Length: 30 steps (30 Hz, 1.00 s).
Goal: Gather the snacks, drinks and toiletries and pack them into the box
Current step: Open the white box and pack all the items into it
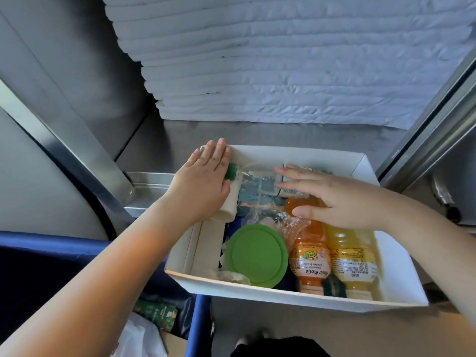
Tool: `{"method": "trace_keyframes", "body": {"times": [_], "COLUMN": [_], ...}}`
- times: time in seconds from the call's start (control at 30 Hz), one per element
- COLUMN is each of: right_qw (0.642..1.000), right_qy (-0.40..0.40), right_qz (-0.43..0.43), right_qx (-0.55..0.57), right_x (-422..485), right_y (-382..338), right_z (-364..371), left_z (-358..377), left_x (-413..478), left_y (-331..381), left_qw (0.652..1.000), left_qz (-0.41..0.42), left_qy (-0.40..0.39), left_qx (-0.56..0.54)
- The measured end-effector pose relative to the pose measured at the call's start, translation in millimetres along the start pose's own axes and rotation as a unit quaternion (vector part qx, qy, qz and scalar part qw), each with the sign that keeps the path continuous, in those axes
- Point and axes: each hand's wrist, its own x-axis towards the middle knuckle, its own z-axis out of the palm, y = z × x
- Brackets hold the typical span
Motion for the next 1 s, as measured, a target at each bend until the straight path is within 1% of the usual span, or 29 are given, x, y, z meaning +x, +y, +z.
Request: {"method": "trace_keyframes", "body": {"times": [0.2, 0.27, 0.33, 0.47, 0.6, 0.67, 0.77, 0.93, 0.97, 1.0], "right_qw": [0.997, 0.995, 0.992, 0.98, 0.964, 0.942, 0.9, 0.848, 0.842, 0.837], "right_qy": [0.005, 0.022, 0.067, 0.173, 0.244, 0.303, 0.387, 0.452, 0.46, 0.467], "right_qz": [0.07, 0.095, 0.109, 0.096, 0.079, 0.062, 0.017, -0.048, -0.056, -0.061], "right_qx": [0.017, 0.018, 0.017, -0.012, -0.075, -0.131, -0.203, -0.271, -0.276, -0.278], "right_x": [-38, -56, -76, -107, -114, -112, -107, -98, -96, -95], "right_y": [-25, -37, -49, -73, -85, -82, -72, -59, -57, -56], "right_z": [12, 14, 19, 39, 67, 77, 83, 88, 89, 89], "left_z": [1, -1, -3, -5, -9, -10, -12, -24, -25, -22], "left_x": [0, 0, -1, -3, -4, -4, -7, -26, -39, -57], "left_y": [0, 1, 2, 4, 6, 7, 7, 19, 25, 33], "left_qw": [1.0, 1.0, 1.0, 0.999, 0.999, 0.999, 0.999, 0.995, 0.992, 0.985], "left_qz": [-0.006, -0.009, -0.014, -0.026, -0.033, -0.036, -0.035, -0.043, -0.042, -0.05], "left_qy": [0.003, -0.002, -0.004, -0.012, -0.015, -0.013, -0.012, -0.013, -0.007, 0.024], "left_qx": [0.011, 0.012, 0.015, 0.02, 0.013, 0.008, -0.007, -0.087, -0.116, -0.166]}}
